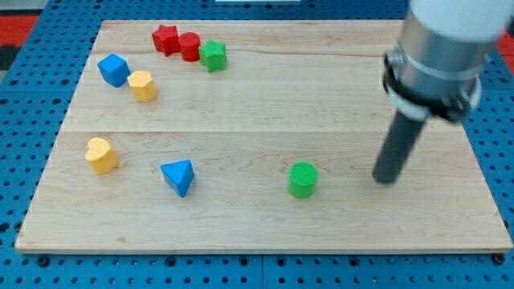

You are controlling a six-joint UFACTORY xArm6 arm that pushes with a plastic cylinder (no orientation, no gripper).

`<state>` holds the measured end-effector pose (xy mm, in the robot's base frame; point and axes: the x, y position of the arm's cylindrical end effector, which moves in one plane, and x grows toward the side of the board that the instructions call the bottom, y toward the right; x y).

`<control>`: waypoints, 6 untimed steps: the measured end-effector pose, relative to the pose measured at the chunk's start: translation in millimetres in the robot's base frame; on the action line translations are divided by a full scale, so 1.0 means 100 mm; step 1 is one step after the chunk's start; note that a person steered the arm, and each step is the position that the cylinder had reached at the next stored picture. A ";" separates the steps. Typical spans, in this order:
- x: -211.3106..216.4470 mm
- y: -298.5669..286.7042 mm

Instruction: Place the green circle on the top of the blue triangle

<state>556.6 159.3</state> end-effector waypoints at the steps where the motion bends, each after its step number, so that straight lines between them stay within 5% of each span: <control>1: 0.33 -0.21; 2: 0.04 -0.88; 5: -0.88 -1.40; 6: -1.23 -2.02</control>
